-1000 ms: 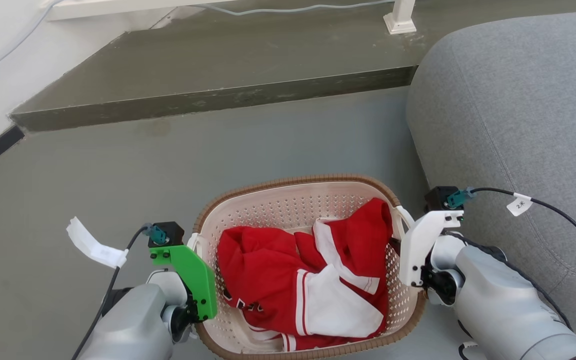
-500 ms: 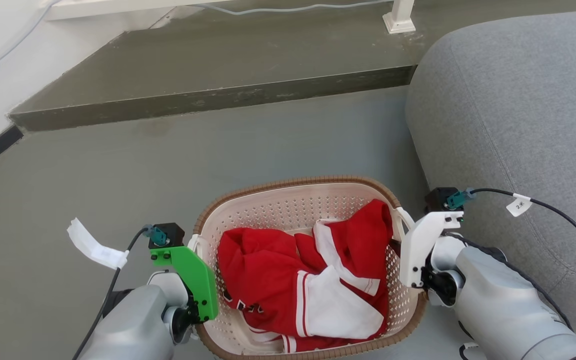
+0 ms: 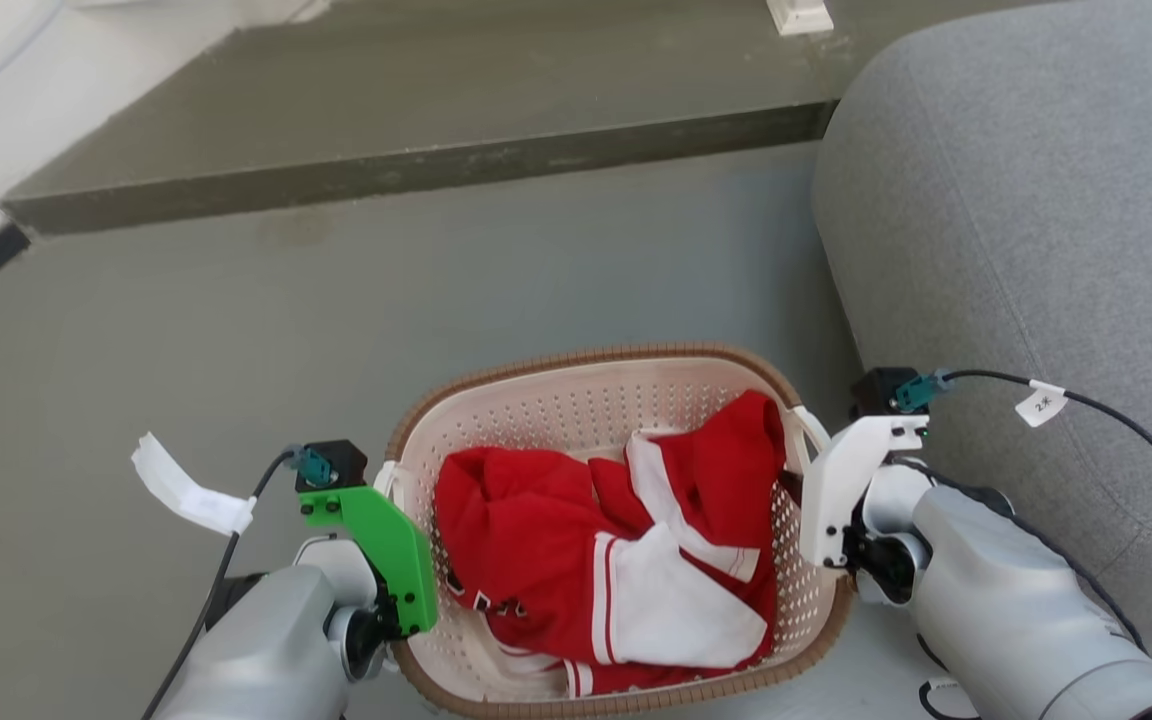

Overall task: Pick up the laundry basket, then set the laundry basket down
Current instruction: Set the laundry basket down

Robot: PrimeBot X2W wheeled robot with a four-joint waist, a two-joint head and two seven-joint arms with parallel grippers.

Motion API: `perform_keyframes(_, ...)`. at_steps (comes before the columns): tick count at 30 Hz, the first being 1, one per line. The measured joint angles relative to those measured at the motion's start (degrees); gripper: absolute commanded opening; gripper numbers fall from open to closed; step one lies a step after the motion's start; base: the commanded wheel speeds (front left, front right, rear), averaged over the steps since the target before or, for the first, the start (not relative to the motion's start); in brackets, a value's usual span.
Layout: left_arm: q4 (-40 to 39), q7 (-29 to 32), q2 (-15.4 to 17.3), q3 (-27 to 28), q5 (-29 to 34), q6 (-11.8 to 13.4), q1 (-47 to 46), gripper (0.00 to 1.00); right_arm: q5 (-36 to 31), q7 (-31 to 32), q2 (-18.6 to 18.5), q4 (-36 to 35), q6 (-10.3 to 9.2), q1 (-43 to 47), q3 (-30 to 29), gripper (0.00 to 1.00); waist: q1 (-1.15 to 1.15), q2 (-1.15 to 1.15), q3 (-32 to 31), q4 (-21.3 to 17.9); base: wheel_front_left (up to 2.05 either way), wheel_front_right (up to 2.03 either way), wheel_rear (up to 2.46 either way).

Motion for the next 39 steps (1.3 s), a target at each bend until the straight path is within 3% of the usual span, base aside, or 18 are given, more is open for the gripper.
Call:
perform_keyframes(13,-1.33,-3.55,0.27,0.01,0.01,1.32,-4.49,0.00,0.51,-3.72,-0.68,-0.76,0.00,-3.64,-0.41,0.00,0.00,0.00,6.48,-0.19,0.00,0.00,0.00)
perform_keyframes(39,-3.30,-12.02,0.44,0.70,0.53,3.56,-16.49,0.00,0.57,-13.32,-3.66,-3.68,0.03,-14.21,-0.79,0.00,0.01,0.00,25.78,1.25,0.00,0.00,0.00)
